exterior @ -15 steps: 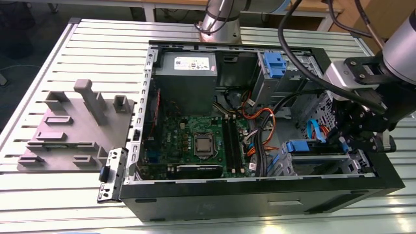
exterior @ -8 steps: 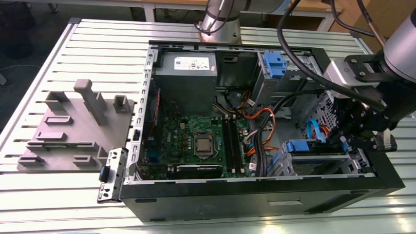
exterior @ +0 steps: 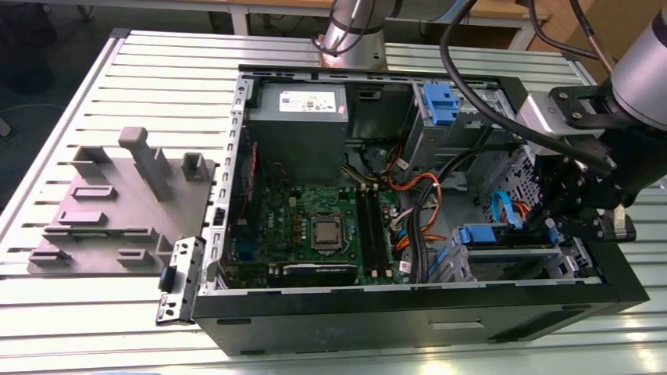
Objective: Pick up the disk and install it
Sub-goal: 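Insert the second disk wire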
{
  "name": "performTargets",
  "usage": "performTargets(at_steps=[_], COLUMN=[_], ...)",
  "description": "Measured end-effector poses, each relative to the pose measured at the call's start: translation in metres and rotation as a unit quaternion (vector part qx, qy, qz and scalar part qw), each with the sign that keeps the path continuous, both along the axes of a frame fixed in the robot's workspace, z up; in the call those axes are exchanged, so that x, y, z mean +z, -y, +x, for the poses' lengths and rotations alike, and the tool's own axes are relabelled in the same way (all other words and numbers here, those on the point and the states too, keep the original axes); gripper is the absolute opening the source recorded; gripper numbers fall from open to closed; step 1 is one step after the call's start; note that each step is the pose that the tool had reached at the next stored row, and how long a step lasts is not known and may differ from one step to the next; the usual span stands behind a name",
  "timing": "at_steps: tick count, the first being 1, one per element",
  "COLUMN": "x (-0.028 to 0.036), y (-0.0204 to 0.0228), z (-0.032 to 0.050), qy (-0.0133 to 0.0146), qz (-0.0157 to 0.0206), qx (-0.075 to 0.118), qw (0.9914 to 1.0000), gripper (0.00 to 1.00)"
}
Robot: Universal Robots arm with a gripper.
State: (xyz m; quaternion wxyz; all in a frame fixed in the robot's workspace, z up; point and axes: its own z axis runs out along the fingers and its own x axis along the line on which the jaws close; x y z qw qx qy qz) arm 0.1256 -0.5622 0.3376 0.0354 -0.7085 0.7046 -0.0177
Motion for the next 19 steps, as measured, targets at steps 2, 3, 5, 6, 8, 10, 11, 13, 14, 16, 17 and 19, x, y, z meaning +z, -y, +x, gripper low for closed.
performTargets(at_steps=[2, 3, 5, 6, 8, 10, 11, 13, 14, 16, 17, 19], x=[0.0000, -0.0001, -0.0001, -0.0002, -0.0003, -0.0004, -0.0005, -0.0005, -0.0006, -0.0006, -0.0007, -0.0007], y=[-0.0010, -0.0017, -0.0030, -0.0035, -0.0043, -0.0052, -0.0058, -0.0075, -0.0083, -0.0104, -0.0114, -0.0131], z=[-0.0001, -0.0002, -0.0003, -0.0003, -0.0003, -0.0003, -0.0003, -0.0003, -0.0003, -0.0004, -0.0003, -0.0003], qy=[0.0002, 0.0004, 0.0005, 0.0005, 0.0006, 0.0007, 0.0008, 0.0009, 0.0009, 0.0009, 0.0010, 0.0010], qz=[-0.0023, -0.0026, -0.0041, -0.0050, -0.0071, -0.0094, -0.0113, -0.0149, -0.0168, -0.0227, -0.0261, -0.0333], qx=[0.000, 0.000, 0.000, 0.000, -0.001, -0.001, -0.001, -0.001, -0.001, -0.001, -0.001, -0.001], qw=[1.00000, 1.00000, 0.99999, 0.99999, 0.99997, 0.99995, 0.99994, 0.99989, 0.99986, 0.99974, 0.99966, 0.99944], gripper=[0.16, 0.16, 0.16, 0.16, 0.16, 0.16, 0.16, 0.16, 0.16, 0.16, 0.16, 0.16])
